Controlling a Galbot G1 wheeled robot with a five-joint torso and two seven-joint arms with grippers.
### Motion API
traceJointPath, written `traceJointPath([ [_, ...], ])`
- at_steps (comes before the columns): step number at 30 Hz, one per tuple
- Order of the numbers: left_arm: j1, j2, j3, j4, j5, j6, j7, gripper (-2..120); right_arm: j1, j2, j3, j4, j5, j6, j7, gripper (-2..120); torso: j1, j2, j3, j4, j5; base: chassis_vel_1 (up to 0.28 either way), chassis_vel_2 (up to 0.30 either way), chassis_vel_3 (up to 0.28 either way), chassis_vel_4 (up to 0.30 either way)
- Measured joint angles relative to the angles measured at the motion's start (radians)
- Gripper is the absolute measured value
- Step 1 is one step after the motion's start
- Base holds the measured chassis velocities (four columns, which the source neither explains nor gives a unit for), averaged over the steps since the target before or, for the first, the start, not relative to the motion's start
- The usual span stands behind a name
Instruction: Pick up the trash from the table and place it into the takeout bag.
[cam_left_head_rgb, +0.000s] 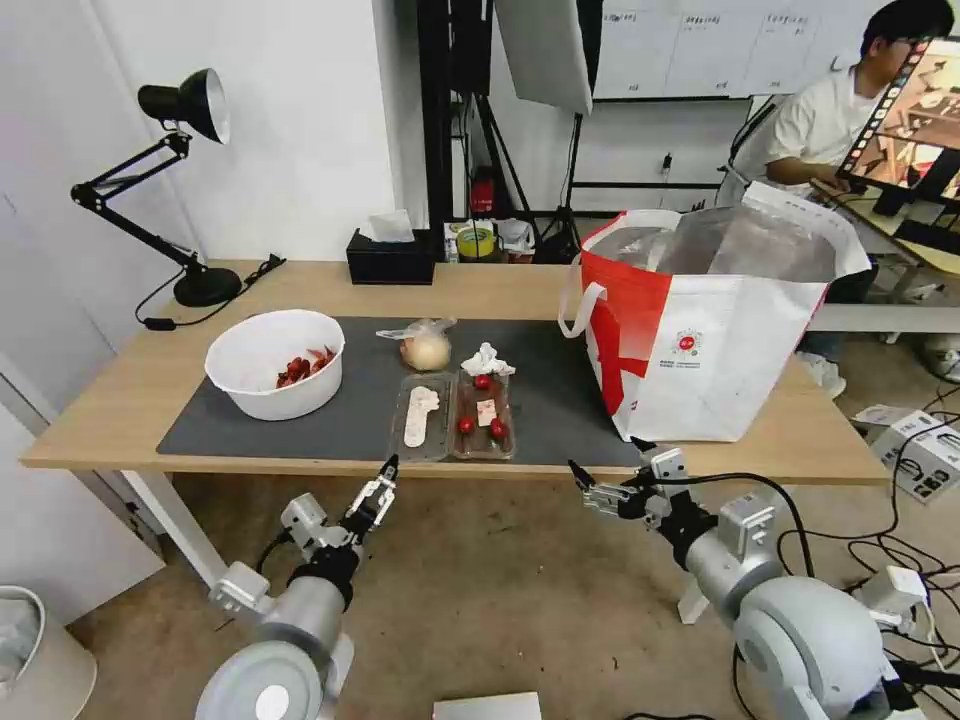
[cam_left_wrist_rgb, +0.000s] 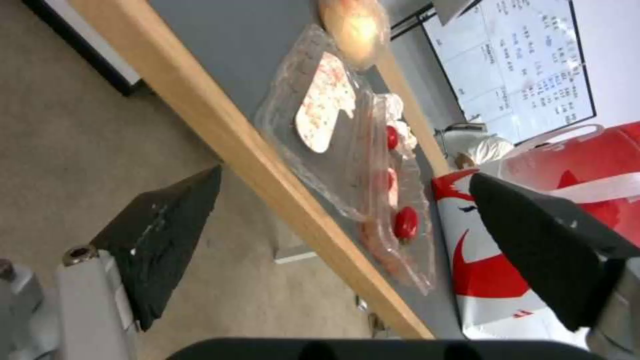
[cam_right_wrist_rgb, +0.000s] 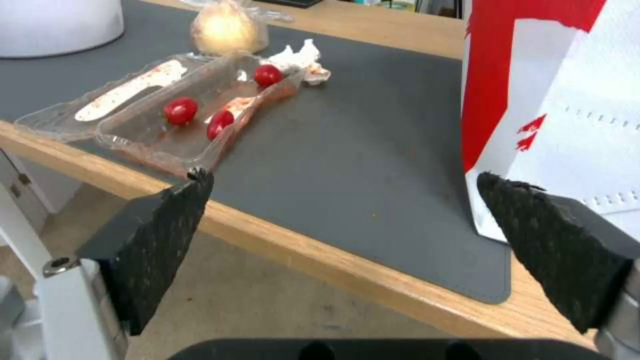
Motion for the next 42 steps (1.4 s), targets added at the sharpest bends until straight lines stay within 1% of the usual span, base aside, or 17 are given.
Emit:
traceJointPath([
  [1, 0.000, 0.000, 0.000, 0.000, 0.000, 0.000, 0.000, 100, 0.000, 0.000, 0.000, 0.000, 0.000, 0.000, 0.000, 100, 0.000, 0.000, 0.000, 0.0000, 0.0000, 0.000, 0.000, 0.000, 0.000],
  [3, -0.018, 0.006, 0.009, -0.004, -0.021, 0.002, -0.021, 100, 0.000, 0.007, -0.008, -0.007, -0.014, 0.000, 0.000, 100, 0.000, 0.000, 0.000, 0.0000, 0.0000, 0.000, 0.000, 0.000, 0.000],
  [12, -0.055, 0.015, 0.041, -0.002, -0.059, 0.008, -0.055, 100, -0.005, 0.025, -0.019, -0.006, -0.036, 0.000, 0.000, 100, 0.000, 0.000, 0.000, 0.0000, 0.0000, 0.000, 0.000, 0.000, 0.000],
  [14, -0.067, 0.020, 0.064, -0.002, -0.063, 0.009, -0.093, 100, -0.007, 0.028, -0.017, -0.005, -0.038, 0.000, 0.000, 100, 0.000, 0.000, 0.000, 0.0000, 0.0000, 0.000, 0.000, 0.000, 0.000],
  [15, -0.067, 0.020, 0.064, -0.002, -0.063, 0.009, -0.093, 100, -0.007, 0.028, -0.017, -0.005, -0.038, 0.000, 0.000, 100, 0.000, 0.000, 0.000, 0.0000, 0.0000, 0.000, 0.000, 0.000, 0.000],
  [18, -0.080, 0.028, 0.084, -0.001, -0.072, 0.010, -0.121, 100, -0.007, 0.032, -0.015, -0.005, -0.039, 0.000, 0.000, 100, 0.000, 0.000, 0.000, 0.0000, 0.0000, 0.000, 0.000, 0.000, 0.000],
  [27, -0.103, 0.028, 0.120, 0.025, -0.085, 0.013, -0.127, 100, -0.008, 0.035, -0.012, -0.005, -0.041, 0.000, 0.000, 100, 0.000, 0.000, 0.000, 0.0000, 0.0000, 0.000, 0.000, 0.000, 0.000],
  [29, -0.116, 0.025, 0.128, 0.041, -0.086, 0.014, -0.127, 100, -0.009, 0.033, -0.009, -0.005, -0.041, 0.000, 0.000, 100, 0.000, 0.000, 0.000, 0.0000, 0.0001, 0.000, 0.000, 0.000, 0.000],
  [34, -0.144, 0.026, 0.129, 0.062, -0.101, 0.014, -0.128, 100, -0.009, 0.030, -0.003, -0.005, -0.041, 0.000, 0.000, 100, 0.000, 0.000, 0.000, 0.0000, 0.0000, 0.000, 0.000, 0.000, 0.000],
  [42, -0.169, 0.031, 0.132, 0.074, -0.121, 0.015, -0.133, 100, -0.009, 0.031, 0.001, -0.007, -0.041, 0.000, 0.001, 100, 0.000, 0.000, 0.000, 0.0000, 0.0001, 0.000, 0.000, 0.000, 0.000],
])
